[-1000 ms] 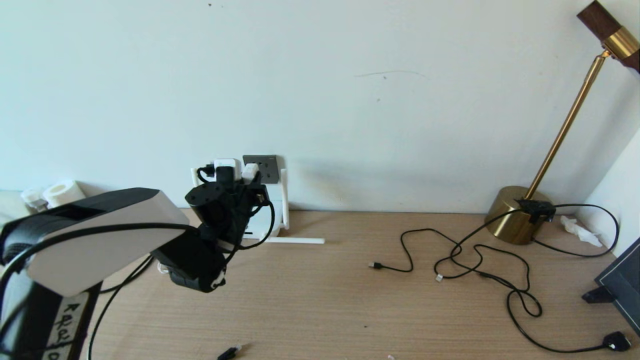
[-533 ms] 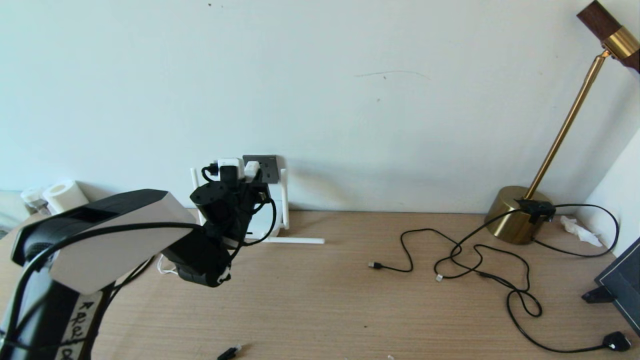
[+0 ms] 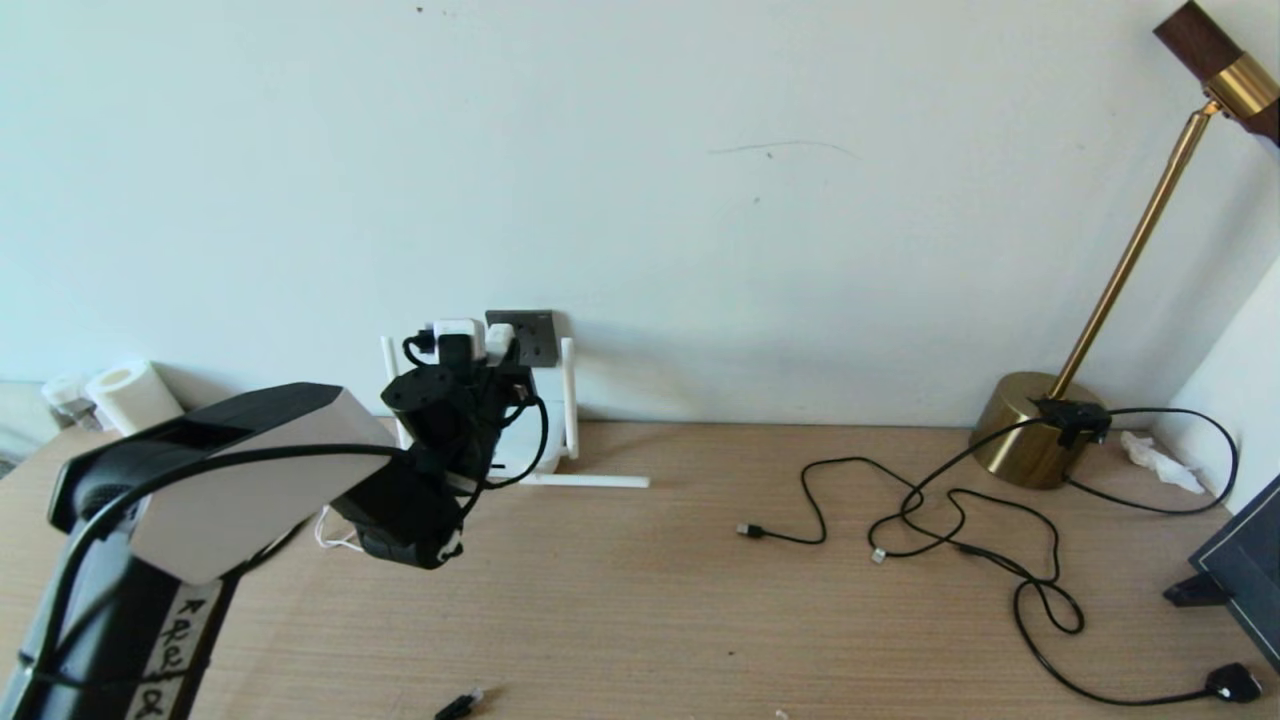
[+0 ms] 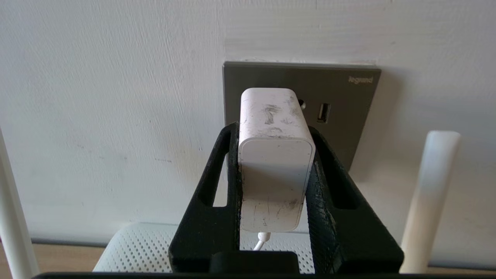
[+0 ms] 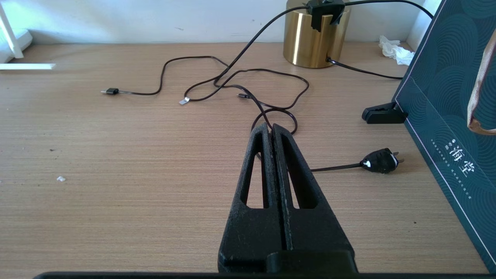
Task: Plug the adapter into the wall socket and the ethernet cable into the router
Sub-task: Align plug and socket, then plug plug into socket
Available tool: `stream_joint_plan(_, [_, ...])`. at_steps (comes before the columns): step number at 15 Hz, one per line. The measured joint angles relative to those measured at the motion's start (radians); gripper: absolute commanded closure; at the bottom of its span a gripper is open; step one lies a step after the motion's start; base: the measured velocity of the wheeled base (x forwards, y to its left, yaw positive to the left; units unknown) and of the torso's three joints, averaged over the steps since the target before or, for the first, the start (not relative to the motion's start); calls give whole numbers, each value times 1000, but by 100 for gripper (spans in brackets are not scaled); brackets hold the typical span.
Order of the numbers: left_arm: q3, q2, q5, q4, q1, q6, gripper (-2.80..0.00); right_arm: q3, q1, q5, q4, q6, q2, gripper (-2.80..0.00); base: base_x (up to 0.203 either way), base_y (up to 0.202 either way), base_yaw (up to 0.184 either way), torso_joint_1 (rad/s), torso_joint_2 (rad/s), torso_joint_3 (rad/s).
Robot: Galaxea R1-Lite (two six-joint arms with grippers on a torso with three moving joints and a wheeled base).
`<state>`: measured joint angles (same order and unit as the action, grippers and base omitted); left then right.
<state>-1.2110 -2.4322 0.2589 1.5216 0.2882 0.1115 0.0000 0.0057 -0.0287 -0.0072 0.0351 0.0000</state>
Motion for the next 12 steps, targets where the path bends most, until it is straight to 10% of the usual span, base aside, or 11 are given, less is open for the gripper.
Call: stream_joint_plan(12, [-36, -34, -34, 0, -14, -1, 0, 0, 0, 0, 0, 0, 0, 0, 0, 0, 0, 0, 0, 0])
